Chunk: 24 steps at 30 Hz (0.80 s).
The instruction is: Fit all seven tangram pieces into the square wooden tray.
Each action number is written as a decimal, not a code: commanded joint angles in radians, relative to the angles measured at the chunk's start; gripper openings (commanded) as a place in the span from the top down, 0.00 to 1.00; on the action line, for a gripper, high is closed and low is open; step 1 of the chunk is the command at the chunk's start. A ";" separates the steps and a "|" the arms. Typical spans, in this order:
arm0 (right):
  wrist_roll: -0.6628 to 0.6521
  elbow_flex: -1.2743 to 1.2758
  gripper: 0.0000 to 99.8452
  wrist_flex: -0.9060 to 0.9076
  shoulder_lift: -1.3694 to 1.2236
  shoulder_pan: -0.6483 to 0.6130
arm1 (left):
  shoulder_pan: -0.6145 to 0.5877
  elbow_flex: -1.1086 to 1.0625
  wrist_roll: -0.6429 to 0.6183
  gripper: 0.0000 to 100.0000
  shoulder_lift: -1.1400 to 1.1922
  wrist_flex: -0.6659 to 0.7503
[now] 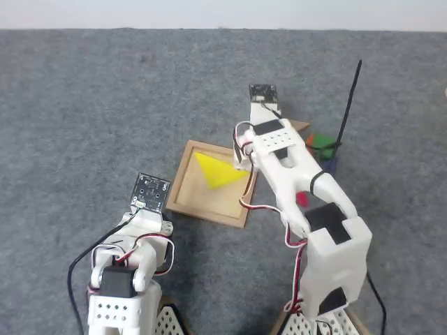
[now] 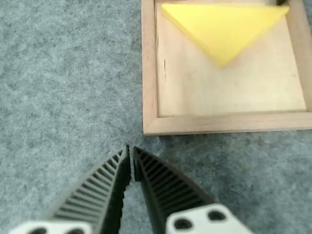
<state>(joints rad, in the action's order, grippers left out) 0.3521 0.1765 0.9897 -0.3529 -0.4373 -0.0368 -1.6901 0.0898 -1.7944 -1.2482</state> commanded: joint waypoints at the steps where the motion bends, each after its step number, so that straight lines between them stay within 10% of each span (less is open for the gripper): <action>1: -0.044 0.137 0.65 -0.002 0.090 0.022 | 0.000 0.005 -0.005 0.98 -0.009 -0.005; 14: -0.281 0.700 0.65 -0.048 0.685 0.050 | 0.000 0.005 -0.005 0.98 -0.009 -0.005; 24: -0.374 0.681 0.65 -0.035 0.708 0.134 | 0.000 0.005 -0.005 0.98 -0.009 -0.005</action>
<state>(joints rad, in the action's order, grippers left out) -0.0084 0.8930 0.9851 0.3544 -0.2808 -0.0368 -1.6901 0.0898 -1.7944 -1.2482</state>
